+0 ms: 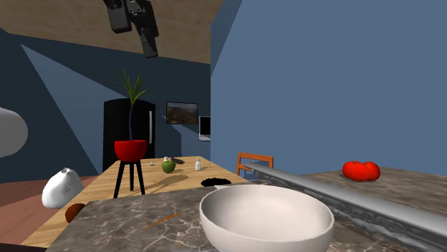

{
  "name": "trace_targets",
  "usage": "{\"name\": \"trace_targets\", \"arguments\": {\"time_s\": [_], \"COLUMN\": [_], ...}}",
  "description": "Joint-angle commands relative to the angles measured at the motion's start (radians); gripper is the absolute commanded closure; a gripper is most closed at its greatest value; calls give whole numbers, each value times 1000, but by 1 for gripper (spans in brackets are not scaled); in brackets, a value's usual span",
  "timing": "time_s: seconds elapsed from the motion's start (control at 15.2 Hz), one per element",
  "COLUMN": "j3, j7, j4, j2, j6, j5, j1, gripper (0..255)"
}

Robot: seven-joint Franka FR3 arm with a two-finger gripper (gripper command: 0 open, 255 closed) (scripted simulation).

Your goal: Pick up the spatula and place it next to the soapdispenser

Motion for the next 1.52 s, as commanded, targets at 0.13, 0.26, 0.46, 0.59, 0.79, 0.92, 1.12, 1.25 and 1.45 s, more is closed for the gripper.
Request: {"name": "trace_targets", "arguments": {"time_s": [0.13,0.26,0.46,0.59,0.79,0.92,1.12,1.25,1.45], "j3": [30,60,104,134,178,208,252,281,321], "j7": [9,18,33,44,62,77,103,124,161], "j4": [-6,-8,-2,7,30,51,90,121,176], "j2": [45,94,174,231,322,385,484,553,660], "j6": [53,105,182,230,300,343,403,439,485], "j5": [11,21,31,33,31,24,4,-16,-59], "j1": [14,27,45,55,67,74,82,86,92], "gripper": [0,0,0,0,0,0,0,0,0]}}
